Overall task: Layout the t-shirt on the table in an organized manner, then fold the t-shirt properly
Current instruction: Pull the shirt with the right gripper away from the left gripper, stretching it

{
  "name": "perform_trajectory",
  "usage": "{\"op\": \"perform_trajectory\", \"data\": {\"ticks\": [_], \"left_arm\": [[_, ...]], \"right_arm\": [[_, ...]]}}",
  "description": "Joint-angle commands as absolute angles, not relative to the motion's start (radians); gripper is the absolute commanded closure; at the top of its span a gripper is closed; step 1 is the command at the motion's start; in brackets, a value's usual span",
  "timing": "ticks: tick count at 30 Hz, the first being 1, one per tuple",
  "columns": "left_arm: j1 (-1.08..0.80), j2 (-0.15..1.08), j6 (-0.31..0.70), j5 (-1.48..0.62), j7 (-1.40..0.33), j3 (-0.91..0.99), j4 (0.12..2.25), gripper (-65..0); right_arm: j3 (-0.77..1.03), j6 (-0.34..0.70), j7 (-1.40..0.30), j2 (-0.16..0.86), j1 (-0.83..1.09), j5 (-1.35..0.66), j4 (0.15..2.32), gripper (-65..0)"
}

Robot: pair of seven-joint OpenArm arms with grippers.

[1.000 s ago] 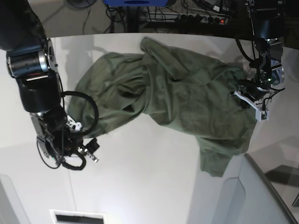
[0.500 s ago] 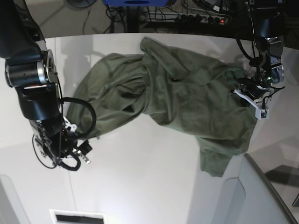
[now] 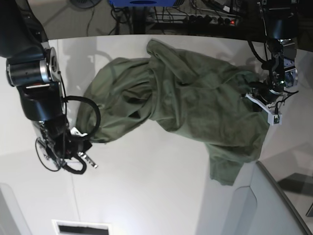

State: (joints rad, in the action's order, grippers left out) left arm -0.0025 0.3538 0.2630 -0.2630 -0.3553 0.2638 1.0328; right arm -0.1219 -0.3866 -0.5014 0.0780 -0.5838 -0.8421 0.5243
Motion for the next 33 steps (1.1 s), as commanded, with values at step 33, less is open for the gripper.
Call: {"op": "perform_trajectory", "data": {"ticks": [33], "left_arm": [[0.035,0.401,0.259,-0.269,-0.338,0.271,1.064,0.0]], "right_arm": [[0.262,-0.320,-0.885,0.283,-0.051,-1.020,1.748,-0.2]]}}
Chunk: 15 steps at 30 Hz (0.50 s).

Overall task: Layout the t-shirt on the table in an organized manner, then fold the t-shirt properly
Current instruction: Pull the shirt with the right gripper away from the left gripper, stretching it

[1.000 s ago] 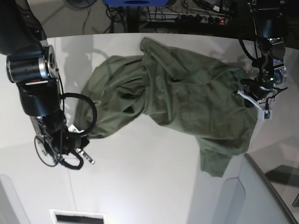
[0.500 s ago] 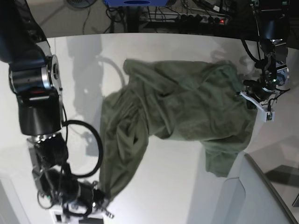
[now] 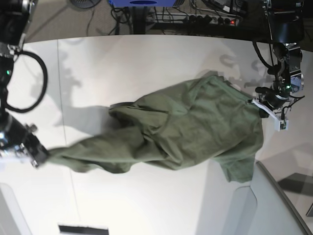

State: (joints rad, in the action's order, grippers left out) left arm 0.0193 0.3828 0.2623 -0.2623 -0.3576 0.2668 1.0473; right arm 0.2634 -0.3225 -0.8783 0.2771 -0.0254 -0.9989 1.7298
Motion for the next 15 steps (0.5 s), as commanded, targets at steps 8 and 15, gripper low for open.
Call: {"op": "perform_trajectory", "data": {"ticks": [8,15], "left_arm": [[0.036,0.401,0.259,-0.269,-0.338,0.271,1.064,0.0],[0.025,0.404,0.259,-0.269,-0.343,0.269,1.079,0.0]], "right_arm": [[0.277,-0.163,-0.634,0.367,0.105,-1.003,1.498,-0.2],[0.274,-0.163,-0.604,0.361,0.096,-0.763,1.484,-15.3]]}}
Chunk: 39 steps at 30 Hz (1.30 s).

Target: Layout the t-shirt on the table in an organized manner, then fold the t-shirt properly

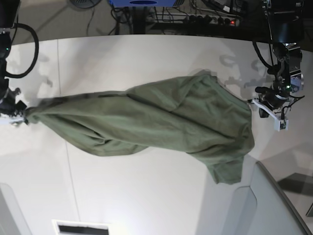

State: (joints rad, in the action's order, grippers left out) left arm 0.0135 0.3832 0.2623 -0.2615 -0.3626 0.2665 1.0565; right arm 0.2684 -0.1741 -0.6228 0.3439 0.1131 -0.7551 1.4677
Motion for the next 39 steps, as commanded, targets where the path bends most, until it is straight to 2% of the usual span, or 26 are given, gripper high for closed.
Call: {"op": "perform_trajectory", "data": {"ticks": [1,4,5,9,12,13,15,18,20,25,29,35,39], "left_arm": [[0.024,0.410,0.259,-0.269,-0.344,0.268,1.096,0.0],[-0.004,0.415,0.259,-0.269,-0.344,0.268,1.142,0.0],[-0.010,0.415,0.259,-0.269,-0.344,0.268,1.156,0.0],[-0.022,0.415,0.259,-0.269,-0.344,0.268,1.187,0.0],[-0.022,0.412,0.259,-0.269,-0.344,0.225,1.187,0.0],[-0.021,0.412,0.259,-0.269,-0.344,0.199,1.190,0.0],[-0.021,0.409,0.259,-0.272,-0.344,0.156,1.205,0.0],[-0.021,0.407,0.259,-0.271,-0.344,0.117,1.210,0.0],[-0.019,0.407,0.259,-0.269,-0.344,0.081,1.214,0.0],[-0.018,0.398,0.259,-0.271,-0.346,-0.059,1.287,0.0],[-0.013,0.337,0.254,-0.269,-0.346,-0.177,1.313,0.0],[0.010,0.291,0.252,-0.269,-0.346,-0.277,1.231,0.0],[0.024,0.291,0.251,-0.269,-0.343,-0.318,1.150,0.0]], "right_arm": [[0.272,-0.163,-0.615,0.361,0.094,-0.760,1.491,-21.2],[0.275,-0.163,-0.691,0.357,0.097,-0.762,1.554,-37.4],[0.275,-0.163,-0.700,0.340,0.101,-0.760,1.593,-39.5],[0.216,-0.133,-0.720,0.303,0.111,-0.754,1.761,-40.2],[0.047,-0.041,-0.828,0.306,-0.001,-0.753,1.693,-39.5],[0.018,-0.039,-0.862,0.300,-0.024,-0.760,1.653,-38.4],[-0.031,-0.039,-0.875,0.269,-0.031,-0.756,1.627,-31.2],[-0.058,-0.039,-0.874,0.226,-0.021,-0.753,1.623,-13.1],[-0.053,-0.039,-0.874,0.214,-0.025,-0.751,1.580,-5.4],[-0.058,-0.036,-0.872,0.217,-0.157,-0.751,1.403,-6.0],[-0.061,-0.035,-0.849,0.216,-0.219,-0.751,1.320,-6.0],[-0.068,-0.033,-0.832,0.209,-0.248,-0.751,1.248,-6.0],[-0.176,-0.033,-0.776,0.217,-0.234,-0.751,1.244,-6.2]]}}
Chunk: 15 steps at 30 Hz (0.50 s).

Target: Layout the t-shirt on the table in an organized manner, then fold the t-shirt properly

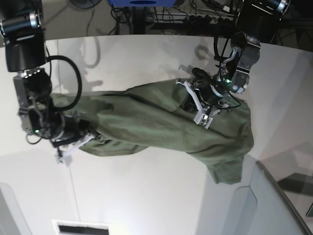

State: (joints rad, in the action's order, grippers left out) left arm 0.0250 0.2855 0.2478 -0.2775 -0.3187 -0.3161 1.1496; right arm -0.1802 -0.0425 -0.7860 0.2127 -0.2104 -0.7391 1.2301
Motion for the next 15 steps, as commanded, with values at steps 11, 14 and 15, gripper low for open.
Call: {"op": "perform_trajectory", "data": {"ticks": [11,14,15], "left_arm": [[-0.038,0.414,0.251,-0.269,-0.346,-0.440,1.106,0.0],[-0.065,0.437,0.251,-0.269,-0.346,-0.440,1.135,0.0],[-0.071,0.440,0.251,-0.269,-0.346,-0.440,1.144,0.0]], "right_arm": [[-0.271,-0.033,-0.670,0.211,-0.300,-0.751,1.136,-6.2],[-0.271,-0.033,-0.664,0.209,-0.341,-0.751,1.099,-6.2],[-0.275,-0.033,-0.659,0.208,-0.358,-0.751,1.073,-6.2]]}}
